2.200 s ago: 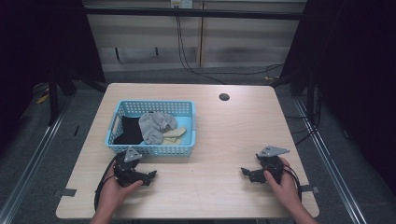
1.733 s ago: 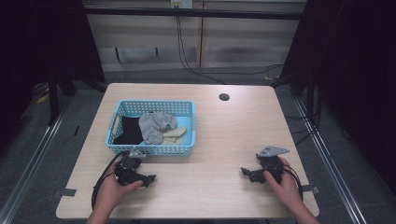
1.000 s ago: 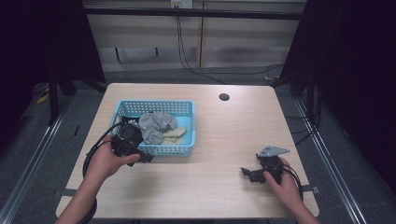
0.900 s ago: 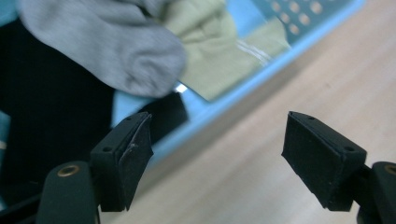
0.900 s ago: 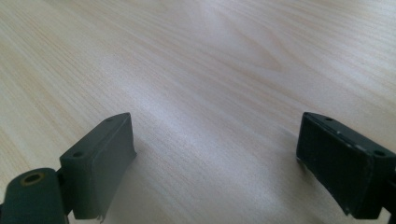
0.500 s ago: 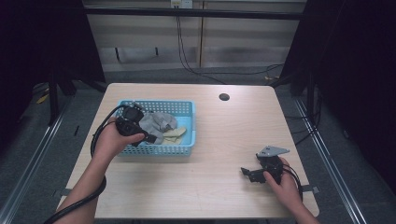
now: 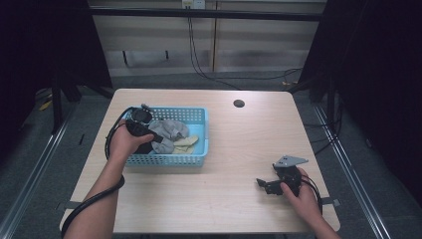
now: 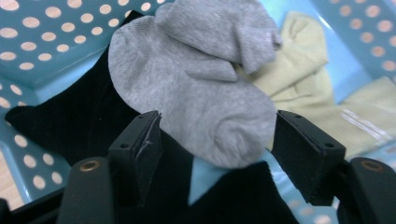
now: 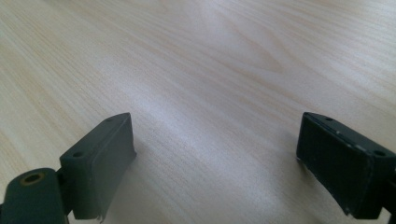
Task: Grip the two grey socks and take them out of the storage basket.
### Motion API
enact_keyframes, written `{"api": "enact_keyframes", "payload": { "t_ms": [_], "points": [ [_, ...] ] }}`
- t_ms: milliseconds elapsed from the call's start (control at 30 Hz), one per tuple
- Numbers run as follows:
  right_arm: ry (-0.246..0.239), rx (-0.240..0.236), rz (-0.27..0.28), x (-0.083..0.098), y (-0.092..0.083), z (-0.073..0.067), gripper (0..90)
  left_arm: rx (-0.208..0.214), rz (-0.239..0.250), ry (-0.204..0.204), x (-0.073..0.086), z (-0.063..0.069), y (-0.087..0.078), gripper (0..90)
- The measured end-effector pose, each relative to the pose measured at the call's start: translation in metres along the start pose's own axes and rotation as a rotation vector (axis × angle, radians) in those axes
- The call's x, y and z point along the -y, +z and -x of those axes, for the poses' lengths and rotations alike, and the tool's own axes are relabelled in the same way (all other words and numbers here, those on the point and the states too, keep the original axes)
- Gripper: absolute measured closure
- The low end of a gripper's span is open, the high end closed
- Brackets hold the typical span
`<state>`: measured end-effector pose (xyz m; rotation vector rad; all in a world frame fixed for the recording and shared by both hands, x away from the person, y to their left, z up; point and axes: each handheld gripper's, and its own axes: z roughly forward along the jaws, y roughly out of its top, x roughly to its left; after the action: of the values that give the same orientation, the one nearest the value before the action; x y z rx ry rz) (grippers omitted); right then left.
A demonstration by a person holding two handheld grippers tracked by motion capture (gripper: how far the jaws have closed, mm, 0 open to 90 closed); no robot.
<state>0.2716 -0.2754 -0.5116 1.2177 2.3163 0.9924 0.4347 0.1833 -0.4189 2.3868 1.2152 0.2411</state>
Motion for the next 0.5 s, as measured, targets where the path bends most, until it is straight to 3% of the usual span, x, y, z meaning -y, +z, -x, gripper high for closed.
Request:
{"api": "enact_keyframes", "payload": {
  "t_ms": [500],
  "points": [
    [-0.006, 0.001, 0.0, 0.0, 0.0, 0.0, 10.7, -0.042, -0.09, -0.017, -0.007, -0.014, 0.037, 41.9]
  ]
}}
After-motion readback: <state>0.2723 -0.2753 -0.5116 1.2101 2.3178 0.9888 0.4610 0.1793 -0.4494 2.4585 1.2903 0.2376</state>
